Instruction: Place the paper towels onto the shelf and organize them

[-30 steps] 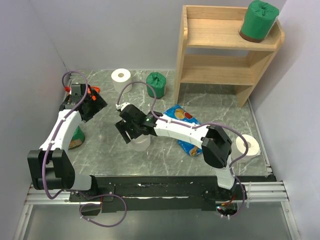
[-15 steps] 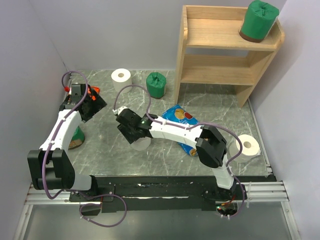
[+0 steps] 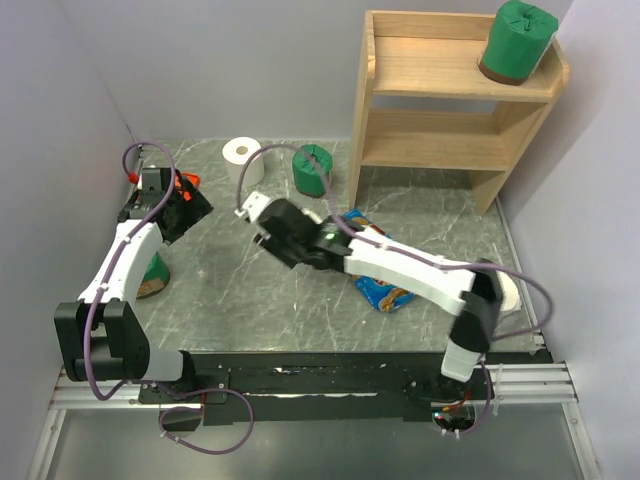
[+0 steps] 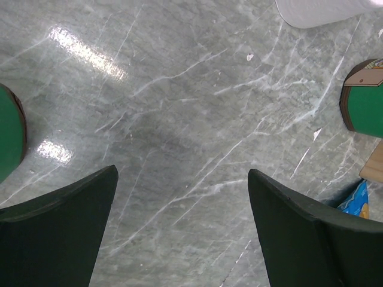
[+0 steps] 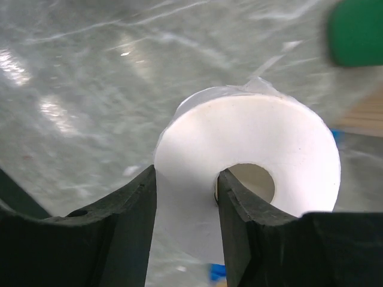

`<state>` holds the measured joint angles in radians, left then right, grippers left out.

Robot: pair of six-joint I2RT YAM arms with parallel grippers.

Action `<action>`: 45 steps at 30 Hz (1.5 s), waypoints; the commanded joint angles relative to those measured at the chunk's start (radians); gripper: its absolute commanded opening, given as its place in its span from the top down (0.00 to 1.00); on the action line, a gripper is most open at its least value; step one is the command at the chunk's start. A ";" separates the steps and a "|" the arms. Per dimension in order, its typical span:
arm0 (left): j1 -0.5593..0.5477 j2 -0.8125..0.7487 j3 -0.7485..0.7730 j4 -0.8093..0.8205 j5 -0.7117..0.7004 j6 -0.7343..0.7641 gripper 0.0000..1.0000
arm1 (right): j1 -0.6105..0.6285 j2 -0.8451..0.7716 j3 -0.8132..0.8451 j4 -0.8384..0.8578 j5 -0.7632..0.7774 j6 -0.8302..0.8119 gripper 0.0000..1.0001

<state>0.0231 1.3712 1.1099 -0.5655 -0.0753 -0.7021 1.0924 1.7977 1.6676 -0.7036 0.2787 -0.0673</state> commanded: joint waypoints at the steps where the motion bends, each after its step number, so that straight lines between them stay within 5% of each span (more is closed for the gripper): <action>1: 0.003 -0.041 0.022 0.007 0.008 0.003 0.04 | -0.066 -0.219 0.012 -0.020 0.226 -0.205 0.61; 7: 0.001 -0.055 0.021 0.012 0.019 0.006 0.04 | -0.271 -0.417 -0.140 0.079 0.225 -0.382 0.61; 13: -0.015 -0.060 0.021 0.013 0.029 0.010 0.04 | -0.477 -0.581 -0.367 0.424 0.120 -0.687 0.60; 27: -0.046 -0.080 0.013 0.029 0.052 0.010 0.04 | -0.798 -0.483 -0.328 0.507 -0.047 -0.878 0.60; 45: -0.046 -0.086 0.011 0.029 0.049 0.013 0.04 | -0.951 -0.365 -0.293 0.586 -0.150 -0.937 0.60</action>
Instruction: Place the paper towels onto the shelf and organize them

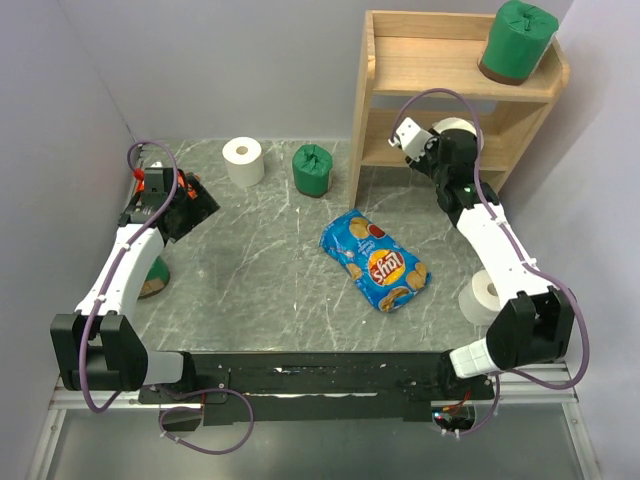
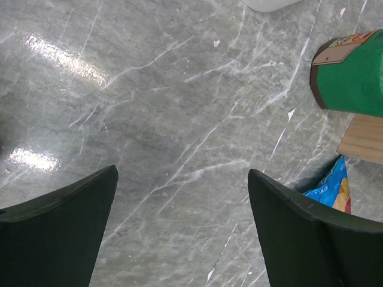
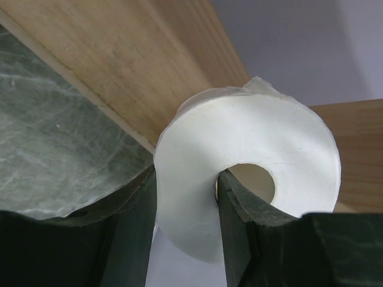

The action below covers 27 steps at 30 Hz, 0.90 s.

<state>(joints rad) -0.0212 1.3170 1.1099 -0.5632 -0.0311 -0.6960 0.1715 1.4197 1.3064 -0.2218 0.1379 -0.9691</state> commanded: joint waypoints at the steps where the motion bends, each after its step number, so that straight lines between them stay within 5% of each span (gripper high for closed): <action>1: -0.002 -0.032 0.011 0.026 0.003 0.007 0.04 | -0.035 0.018 0.070 0.108 -0.009 -0.036 0.60; 27: -0.002 -0.027 0.013 0.025 0.003 0.006 0.04 | -0.167 0.082 0.128 0.183 0.032 -0.028 0.40</action>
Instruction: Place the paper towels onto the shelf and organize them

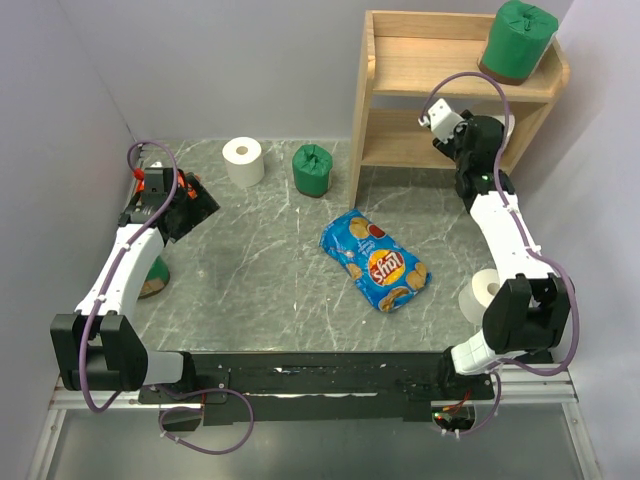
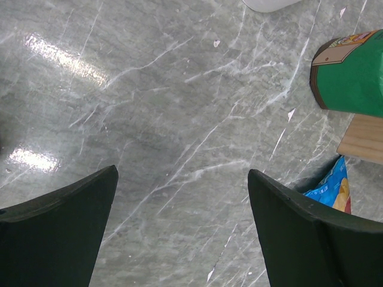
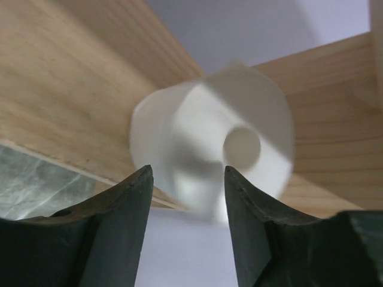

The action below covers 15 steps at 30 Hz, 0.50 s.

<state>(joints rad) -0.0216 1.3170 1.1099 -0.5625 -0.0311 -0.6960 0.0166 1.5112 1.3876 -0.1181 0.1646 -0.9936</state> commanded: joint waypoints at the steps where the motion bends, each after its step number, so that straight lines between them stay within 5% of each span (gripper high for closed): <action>1: -0.001 -0.025 0.013 0.024 0.003 0.007 0.04 | -0.010 -0.009 0.051 0.080 0.004 -0.004 0.39; 15: -0.001 -0.030 0.013 0.023 -0.007 0.004 0.04 | 0.023 -0.135 0.042 0.002 0.010 0.139 0.35</action>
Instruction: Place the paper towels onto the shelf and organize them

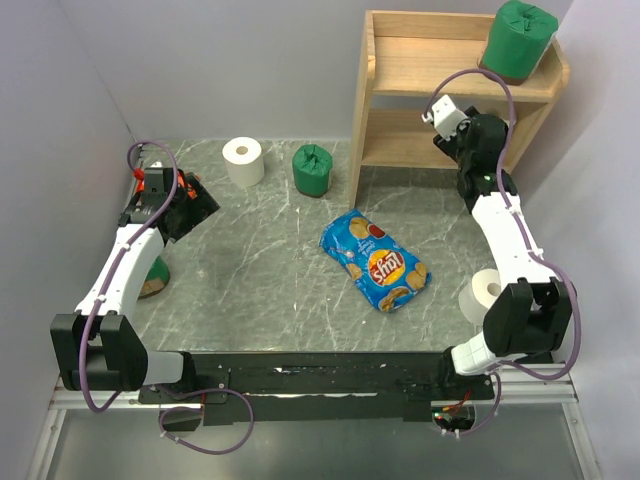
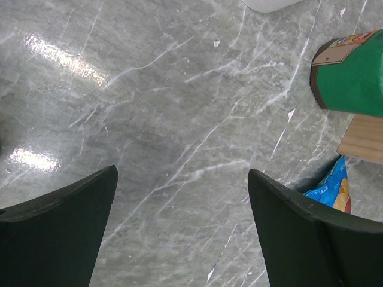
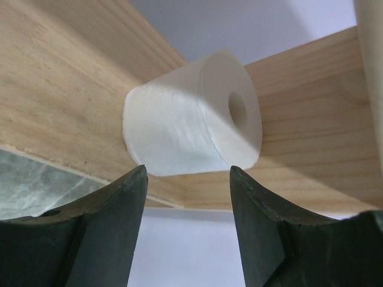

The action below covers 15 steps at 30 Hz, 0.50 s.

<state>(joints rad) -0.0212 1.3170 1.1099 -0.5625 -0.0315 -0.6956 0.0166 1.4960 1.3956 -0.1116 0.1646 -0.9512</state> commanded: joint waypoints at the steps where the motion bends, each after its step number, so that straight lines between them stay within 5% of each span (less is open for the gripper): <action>1: -0.002 -0.032 0.013 0.024 -0.007 0.004 0.04 | 0.042 -0.137 0.016 -0.017 0.016 0.112 0.35; 6: -0.003 -0.039 0.010 0.024 -0.010 0.004 0.04 | 0.101 -0.252 -0.024 -0.140 0.125 0.346 0.33; 15: -0.046 -0.065 0.010 0.029 -0.016 0.024 0.04 | 0.118 -0.313 -0.012 -0.669 0.307 0.933 0.31</action>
<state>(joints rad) -0.0338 1.2949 1.1099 -0.5613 -0.0330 -0.6922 0.1379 1.1622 1.3739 -0.4805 0.3389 -0.3622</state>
